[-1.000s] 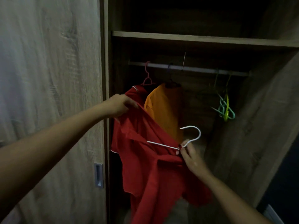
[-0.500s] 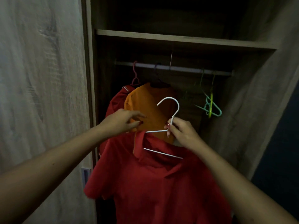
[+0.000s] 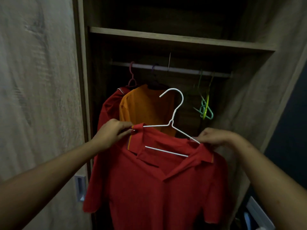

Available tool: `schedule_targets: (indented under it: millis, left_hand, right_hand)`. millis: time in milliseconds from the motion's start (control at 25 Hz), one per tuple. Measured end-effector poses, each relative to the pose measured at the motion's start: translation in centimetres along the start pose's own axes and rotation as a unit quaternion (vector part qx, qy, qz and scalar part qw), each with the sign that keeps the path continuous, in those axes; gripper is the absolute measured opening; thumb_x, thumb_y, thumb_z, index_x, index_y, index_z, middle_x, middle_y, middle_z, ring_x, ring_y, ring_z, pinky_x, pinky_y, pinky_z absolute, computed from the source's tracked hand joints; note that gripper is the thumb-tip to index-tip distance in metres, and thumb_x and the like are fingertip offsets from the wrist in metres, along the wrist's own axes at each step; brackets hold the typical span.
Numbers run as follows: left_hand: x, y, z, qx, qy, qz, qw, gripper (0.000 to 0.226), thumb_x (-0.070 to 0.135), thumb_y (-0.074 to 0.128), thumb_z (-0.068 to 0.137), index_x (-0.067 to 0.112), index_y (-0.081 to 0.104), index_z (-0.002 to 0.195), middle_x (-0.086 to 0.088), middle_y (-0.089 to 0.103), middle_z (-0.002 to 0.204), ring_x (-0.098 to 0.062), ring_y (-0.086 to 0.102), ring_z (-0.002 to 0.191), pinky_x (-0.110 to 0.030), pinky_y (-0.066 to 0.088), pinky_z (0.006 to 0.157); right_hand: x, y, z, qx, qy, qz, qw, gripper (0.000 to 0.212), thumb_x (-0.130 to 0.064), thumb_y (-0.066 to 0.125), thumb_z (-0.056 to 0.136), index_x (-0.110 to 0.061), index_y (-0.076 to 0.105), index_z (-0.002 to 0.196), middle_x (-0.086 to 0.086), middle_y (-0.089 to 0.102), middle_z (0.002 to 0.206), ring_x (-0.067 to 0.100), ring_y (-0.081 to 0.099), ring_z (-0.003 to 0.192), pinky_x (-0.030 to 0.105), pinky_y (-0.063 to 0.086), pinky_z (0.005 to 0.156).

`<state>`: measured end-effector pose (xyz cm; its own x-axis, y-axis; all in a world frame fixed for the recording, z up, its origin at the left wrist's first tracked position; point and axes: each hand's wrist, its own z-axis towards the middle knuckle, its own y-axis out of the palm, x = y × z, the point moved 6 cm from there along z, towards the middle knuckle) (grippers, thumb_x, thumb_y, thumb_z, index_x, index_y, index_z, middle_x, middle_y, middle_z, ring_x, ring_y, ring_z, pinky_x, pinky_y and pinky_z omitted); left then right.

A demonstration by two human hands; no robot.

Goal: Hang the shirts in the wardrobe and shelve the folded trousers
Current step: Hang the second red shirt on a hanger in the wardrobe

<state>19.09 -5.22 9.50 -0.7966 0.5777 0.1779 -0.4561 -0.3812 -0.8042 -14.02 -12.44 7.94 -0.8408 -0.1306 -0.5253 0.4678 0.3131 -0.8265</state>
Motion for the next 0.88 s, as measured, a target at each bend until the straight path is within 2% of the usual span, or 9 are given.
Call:
schedule_targets:
  millis: [120, 280, 360, 440, 560, 640, 760, 800, 880]
  left_hand:
    - [0.0, 0.6, -0.2, -0.012, 0.018, 0.039, 0.999, 0.026, 0.046, 0.038, 0.090, 0.029, 0.059, 0.090, 0.011, 0.067, 0.077, -0.003, 0.064, 0.070, -0.038, 0.052, 0.063]
    - [-1.0, 0.4, -0.7, 0.011, 0.004, 0.079, 0.997, 0.011, 0.038, 0.049, 0.093, 0.034, 0.059, 0.096, 0.008, 0.069, 0.082, -0.011, 0.066, 0.075, -0.036, 0.053, 0.062]
    - [-1.6, -0.3, -0.5, 0.045, -0.009, 0.084, 0.995, 0.012, 0.034, 0.052, 0.092, 0.034, 0.061, 0.100, 0.008, 0.071, 0.085, -0.012, 0.068, 0.079, -0.035, 0.053, 0.063]
    - [-2.4, -0.9, -0.2, 0.059, -0.026, 0.054, 0.996, 0.018, 0.037, 0.050, 0.091, 0.034, 0.063, 0.103, 0.013, 0.071, 0.086, -0.009, 0.067, 0.081, -0.037, 0.053, 0.064]
    - [-2.4, -1.5, 0.4, 0.063, -0.026, -0.029, 0.997, 0.021, 0.042, 0.050, 0.089, 0.032, 0.065, 0.100, 0.023, 0.065, 0.081, 0.001, 0.065, 0.081, -0.034, 0.053, 0.068]
    - [-1.8, -1.6, 1.2, 0.049, -0.016, -0.070, 0.996, 0.032, 0.051, 0.048, 0.088, 0.028, 0.068, 0.095, 0.022, 0.066, 0.082, 0.003, 0.064, 0.082, -0.028, 0.050, 0.071]
    - [-1.6, -0.7, 3.4, -0.027, -0.036, -0.102, 0.994, 0.057, 0.074, 0.039, 0.080, 0.022, 0.064, 0.083, 0.008, 0.065, 0.075, -0.001, 0.059, 0.071, -0.026, 0.044, 0.066]
    - [-1.6, -0.1, 4.3, -0.061, -0.047, -0.094, 0.993, 0.060, 0.077, 0.037, 0.079, 0.024, 0.064, 0.086, 0.008, 0.066, 0.080, -0.001, 0.060, 0.075, -0.025, 0.044, 0.068]
    - [-2.3, 1.4, 5.8, -0.111, -0.074, -0.059, 0.989, 0.054, 0.066, 0.040, 0.087, 0.022, 0.063, 0.108, 0.002, 0.067, 0.106, -0.010, 0.062, 0.099, -0.022, 0.042, 0.080]
  right_hand:
    - [0.5, 1.2, 0.1, -0.048, -0.005, 0.030, 0.998, 0.020, -0.025, 0.073, 0.080, -0.007, 0.073, 0.070, 0.011, 0.064, 0.068, 0.012, 0.057, 0.056, 0.023, 0.045, 0.056]
    - [-1.7, -1.1, -0.3, 0.145, -0.112, -0.019, 0.983, 0.032, -0.019, 0.069, 0.083, -0.018, 0.063, 0.052, -0.004, 0.053, 0.051, 0.001, 0.043, 0.044, 0.023, 0.034, 0.050]
    - [-2.7, -1.9, -1.2, 0.166, -0.153, 0.098, 0.969, 0.035, -0.022, 0.057, 0.091, -0.019, 0.066, 0.057, -0.001, 0.060, 0.059, 0.002, 0.047, 0.048, 0.022, 0.035, 0.050]
    - [-3.2, -2.2, -1.8, 0.176, -0.183, 0.134, 0.958, 0.036, -0.024, 0.046, 0.097, -0.019, 0.071, 0.072, 0.002, 0.068, 0.078, 0.006, 0.056, 0.067, 0.022, 0.043, 0.060]
    - [-3.5, -1.7, -2.6, 0.119, -0.231, 0.068, 0.963, 0.024, -0.026, 0.053, 0.093, -0.009, 0.069, 0.100, 0.005, 0.068, 0.099, 0.010, 0.059, 0.092, 0.028, 0.045, 0.086]
    - [-3.3, -1.3, -3.4, 0.064, -0.249, 0.071, 0.964, 0.041, -0.039, 0.059, 0.086, -0.002, 0.065, 0.102, 0.010, 0.066, 0.096, 0.009, 0.057, 0.088, 0.026, 0.045, 0.081]
    - [-2.7, -2.6, -5.3, 0.044, -0.244, 0.160, 0.956, 0.026, -0.029, 0.062, 0.084, -0.004, 0.063, 0.087, 0.002, 0.062, 0.080, 0.005, 0.055, 0.073, 0.021, 0.044, 0.067]
    - [-2.2, -3.2, -5.9, 0.047, -0.231, 0.204, 0.950, 0.028, -0.031, 0.067, 0.080, -0.004, 0.063, 0.085, 0.001, 0.062, 0.078, 0.004, 0.055, 0.070, 0.019, 0.045, 0.065]
    - [-0.9, -4.3, -6.9, 0.054, -0.201, 0.252, 0.945, 0.056, -0.046, 0.079, 0.065, 0.002, 0.064, 0.090, 0.007, 0.065, 0.083, 0.011, 0.059, 0.074, 0.019, 0.050, 0.065]
